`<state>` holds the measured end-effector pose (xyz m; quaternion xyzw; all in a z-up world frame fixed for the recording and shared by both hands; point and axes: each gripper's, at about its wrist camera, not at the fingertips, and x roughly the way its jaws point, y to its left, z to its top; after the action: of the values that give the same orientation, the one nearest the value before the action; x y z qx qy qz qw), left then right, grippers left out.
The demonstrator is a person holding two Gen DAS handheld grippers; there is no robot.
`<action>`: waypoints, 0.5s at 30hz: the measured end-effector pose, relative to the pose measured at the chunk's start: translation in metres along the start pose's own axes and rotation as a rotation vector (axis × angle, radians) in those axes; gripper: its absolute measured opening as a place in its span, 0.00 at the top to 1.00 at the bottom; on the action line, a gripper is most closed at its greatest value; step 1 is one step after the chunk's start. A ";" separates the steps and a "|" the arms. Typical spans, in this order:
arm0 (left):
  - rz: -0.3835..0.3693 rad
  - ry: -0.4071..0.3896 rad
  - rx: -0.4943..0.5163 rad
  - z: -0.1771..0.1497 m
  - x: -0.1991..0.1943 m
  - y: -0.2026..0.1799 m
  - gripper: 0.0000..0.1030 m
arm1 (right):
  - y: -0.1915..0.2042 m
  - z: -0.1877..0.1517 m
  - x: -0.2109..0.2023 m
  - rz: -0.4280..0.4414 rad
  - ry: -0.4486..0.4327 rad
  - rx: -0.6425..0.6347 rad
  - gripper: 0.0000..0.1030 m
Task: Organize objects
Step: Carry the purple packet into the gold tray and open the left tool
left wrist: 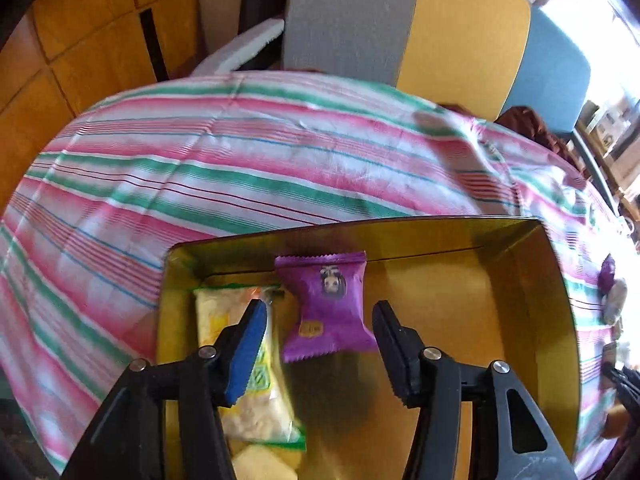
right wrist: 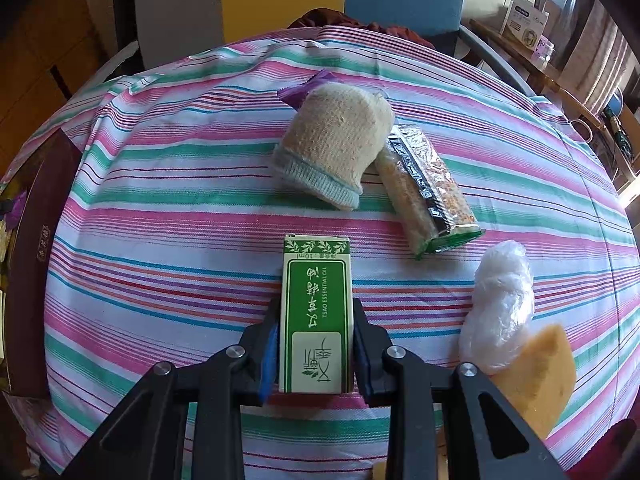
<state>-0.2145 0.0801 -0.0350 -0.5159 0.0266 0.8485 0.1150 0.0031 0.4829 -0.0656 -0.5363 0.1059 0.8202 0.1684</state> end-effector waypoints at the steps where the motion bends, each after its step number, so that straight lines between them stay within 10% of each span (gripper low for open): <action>1: 0.013 -0.023 0.009 -0.003 -0.008 -0.002 0.46 | 0.000 0.000 0.000 -0.002 -0.001 -0.002 0.70; 15: -0.005 -0.279 0.102 -0.111 -0.118 -0.038 0.45 | 0.006 -0.005 0.000 -0.024 -0.007 -0.022 0.70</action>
<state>-0.0577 0.0792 0.0200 -0.3864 0.0523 0.9092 0.1460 0.0054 0.4753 -0.0677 -0.5364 0.0898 0.8212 0.1730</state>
